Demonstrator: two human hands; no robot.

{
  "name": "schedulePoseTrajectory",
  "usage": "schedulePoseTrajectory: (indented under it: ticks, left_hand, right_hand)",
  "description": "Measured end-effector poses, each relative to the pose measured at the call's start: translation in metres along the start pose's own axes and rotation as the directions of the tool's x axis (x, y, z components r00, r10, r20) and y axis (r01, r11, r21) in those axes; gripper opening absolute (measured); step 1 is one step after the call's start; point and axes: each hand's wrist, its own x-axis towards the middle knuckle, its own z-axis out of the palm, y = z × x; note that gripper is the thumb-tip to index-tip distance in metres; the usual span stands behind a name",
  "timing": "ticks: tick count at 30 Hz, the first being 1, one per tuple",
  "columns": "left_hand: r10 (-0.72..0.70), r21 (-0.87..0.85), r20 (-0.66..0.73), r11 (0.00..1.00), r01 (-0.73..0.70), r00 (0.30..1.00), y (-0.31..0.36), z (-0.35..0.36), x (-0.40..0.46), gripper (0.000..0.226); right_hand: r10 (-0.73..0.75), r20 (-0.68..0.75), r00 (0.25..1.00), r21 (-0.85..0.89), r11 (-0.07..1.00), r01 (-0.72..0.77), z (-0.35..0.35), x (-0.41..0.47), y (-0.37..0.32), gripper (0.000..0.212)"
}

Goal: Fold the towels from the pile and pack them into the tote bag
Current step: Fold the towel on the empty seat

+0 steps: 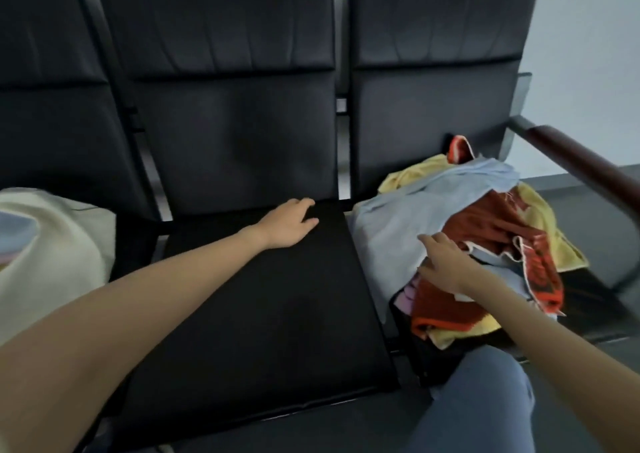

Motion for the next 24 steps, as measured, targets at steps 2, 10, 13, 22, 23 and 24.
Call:
schedulePoseTrajectory:
  ticks: [2, 10, 13, 22, 23, 24]
  left_hand:
    - [0.056, 0.005, 0.064, 0.998, -0.057, 0.996, 0.033, 0.03, 0.018, 0.05]
    - [0.119, 0.026, 0.142, 0.992, -0.124, 0.983, 0.113, 0.146, 0.072, 0.05]
    - [0.084, 0.011, 0.104, 0.996, -0.085, 0.991, 0.119, 0.178, 0.084, 0.052]
    - [0.078, 0.061, -0.178, 0.996, -0.068, 0.981, 0.129, 0.217, 0.096, 0.021]
    - [0.05, -0.027, -0.204, 0.998, -0.057, 0.978, 0.128, 0.214, 0.096, 0.018]
    - [-0.001, -0.159, -0.237, 0.987, -0.037, 0.971, 0.129, 0.209, 0.095, 0.016]
  right_hand:
    - [0.056, -0.034, 0.998, 0.08, 0.995, -0.053, 0.006, -0.008, 0.032, 0.061]
    - [0.224, -0.219, 0.95, 0.477, 0.874, -0.096, 0.032, -0.012, 0.082, 0.046]
    - [0.234, -0.254, 0.939, 0.528, 0.847, -0.068, 0.042, -0.008, 0.087, 0.042]
    - [0.346, -0.199, 0.917, 0.703, 0.702, -0.112, 0.055, 0.004, 0.095, 0.033]
    - [0.369, -0.182, 0.912, 0.726, 0.676, -0.129, 0.054, 0.006, 0.095, 0.033]
    - [0.389, -0.168, 0.906, 0.755, 0.642, -0.136, 0.052, 0.008, 0.094, 0.032]
